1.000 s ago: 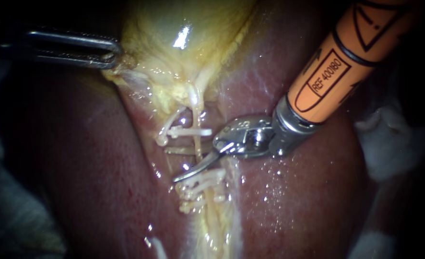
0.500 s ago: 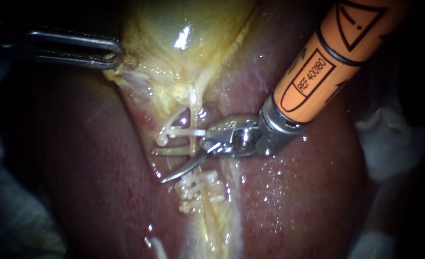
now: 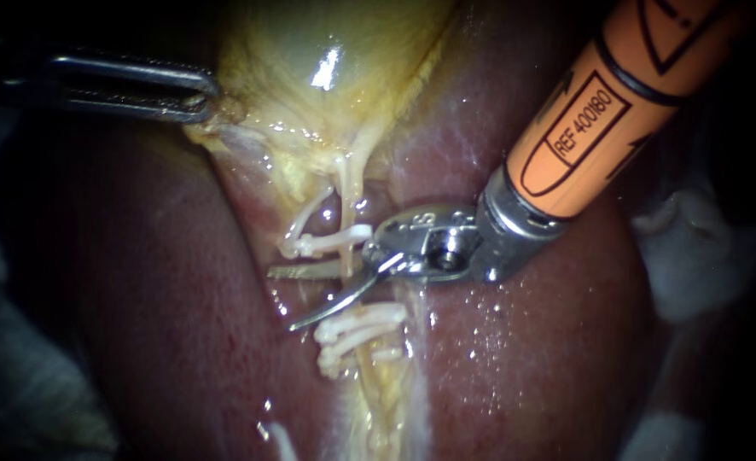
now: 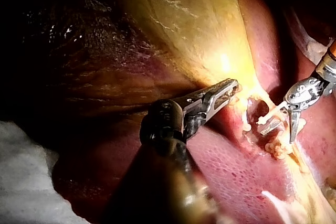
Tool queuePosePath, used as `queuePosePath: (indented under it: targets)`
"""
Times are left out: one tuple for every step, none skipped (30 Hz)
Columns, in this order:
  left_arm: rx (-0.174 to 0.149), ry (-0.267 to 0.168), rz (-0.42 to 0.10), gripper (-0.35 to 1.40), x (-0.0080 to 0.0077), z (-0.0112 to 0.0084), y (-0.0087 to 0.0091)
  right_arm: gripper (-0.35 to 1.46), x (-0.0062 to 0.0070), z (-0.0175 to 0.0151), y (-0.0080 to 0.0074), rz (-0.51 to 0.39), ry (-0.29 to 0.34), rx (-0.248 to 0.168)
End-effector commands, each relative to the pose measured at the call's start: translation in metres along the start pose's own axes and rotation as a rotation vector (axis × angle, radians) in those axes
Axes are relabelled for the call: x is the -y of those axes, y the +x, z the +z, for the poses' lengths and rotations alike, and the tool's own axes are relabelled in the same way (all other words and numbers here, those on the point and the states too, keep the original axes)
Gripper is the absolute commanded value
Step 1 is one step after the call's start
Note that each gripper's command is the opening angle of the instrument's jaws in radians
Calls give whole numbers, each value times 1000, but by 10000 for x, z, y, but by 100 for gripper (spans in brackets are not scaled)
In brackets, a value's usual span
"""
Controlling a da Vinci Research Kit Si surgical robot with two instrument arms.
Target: Go to the cutting position right tube
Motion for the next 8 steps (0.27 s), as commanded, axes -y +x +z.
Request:
queuePosePath:
  targets:
    - [0, 0, 0, -35, 0, 0, 0, 126, 0, 0, -1, 0, 0, 0]
    - [0, 0, 0, -35, 0, 0, 0, 126, 0, 0, -1, -1, 0, 0]
    - [0, 0, 0, -35, 0, 0, 0, 126, 0, 0, -1, -1, 0, 1]
    - [0, 0, 0, -35, 0, 0, 0, 126, 0, 0, -1, -1, 1, 1]
    - [0, 0, 0, -35, 0, 0, 0, 126, 0, 0, -1, -1, 1, 1]
    - [0, 0, 0, -35, 0, 0, 0, 126, 0, 0, -1, -1, 1, 1]
    - [0, 0, 0, -35, 0, 0, 0, 126, 0, 0, -1, -1, 1, 1]
    - [0, 0, 0, -35, 0, 0, 0, 126, 0, 0, -1, -1, 2, 1]
